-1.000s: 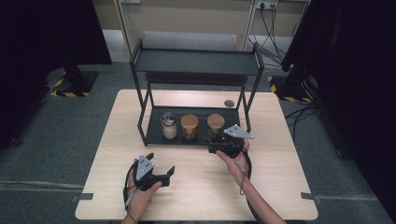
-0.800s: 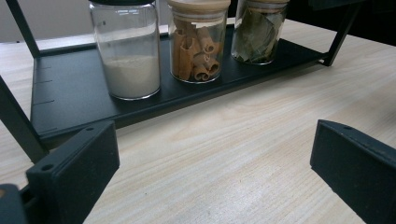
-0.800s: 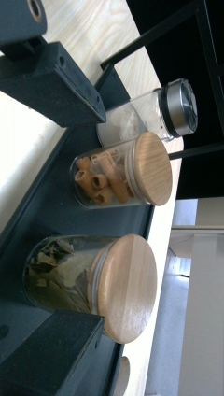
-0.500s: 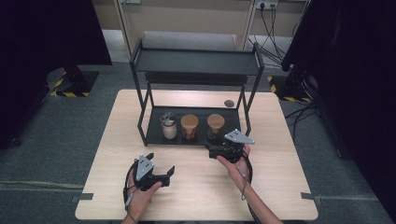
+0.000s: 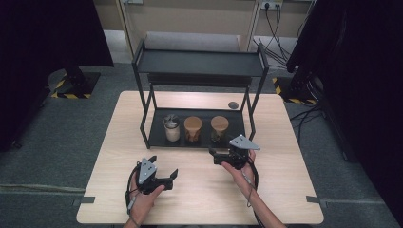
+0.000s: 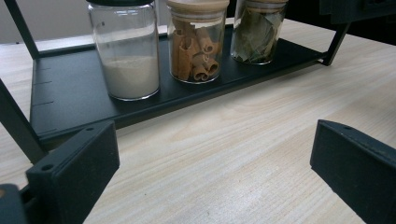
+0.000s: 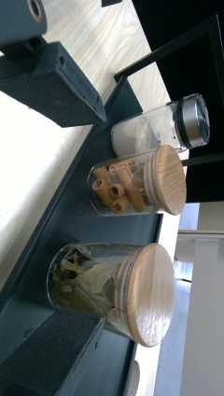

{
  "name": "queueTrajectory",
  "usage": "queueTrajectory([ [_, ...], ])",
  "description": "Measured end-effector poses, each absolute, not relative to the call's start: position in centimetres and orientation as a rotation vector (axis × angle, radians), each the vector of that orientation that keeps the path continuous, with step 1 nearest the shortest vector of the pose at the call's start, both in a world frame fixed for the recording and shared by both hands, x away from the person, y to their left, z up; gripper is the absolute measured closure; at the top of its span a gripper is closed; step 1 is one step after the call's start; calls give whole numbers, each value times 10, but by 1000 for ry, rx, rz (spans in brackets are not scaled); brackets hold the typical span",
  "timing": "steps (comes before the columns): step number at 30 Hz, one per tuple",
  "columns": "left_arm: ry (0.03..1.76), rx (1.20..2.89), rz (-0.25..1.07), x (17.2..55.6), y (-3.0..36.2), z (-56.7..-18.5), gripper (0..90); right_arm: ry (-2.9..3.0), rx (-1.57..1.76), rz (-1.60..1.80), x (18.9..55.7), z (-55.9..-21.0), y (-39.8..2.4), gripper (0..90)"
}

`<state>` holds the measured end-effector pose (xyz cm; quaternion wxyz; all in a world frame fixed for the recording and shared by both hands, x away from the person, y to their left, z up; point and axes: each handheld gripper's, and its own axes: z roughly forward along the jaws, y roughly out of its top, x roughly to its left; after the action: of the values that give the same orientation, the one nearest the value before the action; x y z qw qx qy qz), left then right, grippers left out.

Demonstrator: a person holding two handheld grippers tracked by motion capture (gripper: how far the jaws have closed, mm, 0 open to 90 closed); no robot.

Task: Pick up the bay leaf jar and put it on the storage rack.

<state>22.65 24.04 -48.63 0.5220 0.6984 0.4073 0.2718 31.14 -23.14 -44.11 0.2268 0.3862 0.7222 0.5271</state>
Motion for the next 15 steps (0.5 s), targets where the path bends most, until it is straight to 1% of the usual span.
queueTrajectory([
  [15,975,1672,648,227,241,-486,9,1978,1068,1479,300,-441,-242,50],
])
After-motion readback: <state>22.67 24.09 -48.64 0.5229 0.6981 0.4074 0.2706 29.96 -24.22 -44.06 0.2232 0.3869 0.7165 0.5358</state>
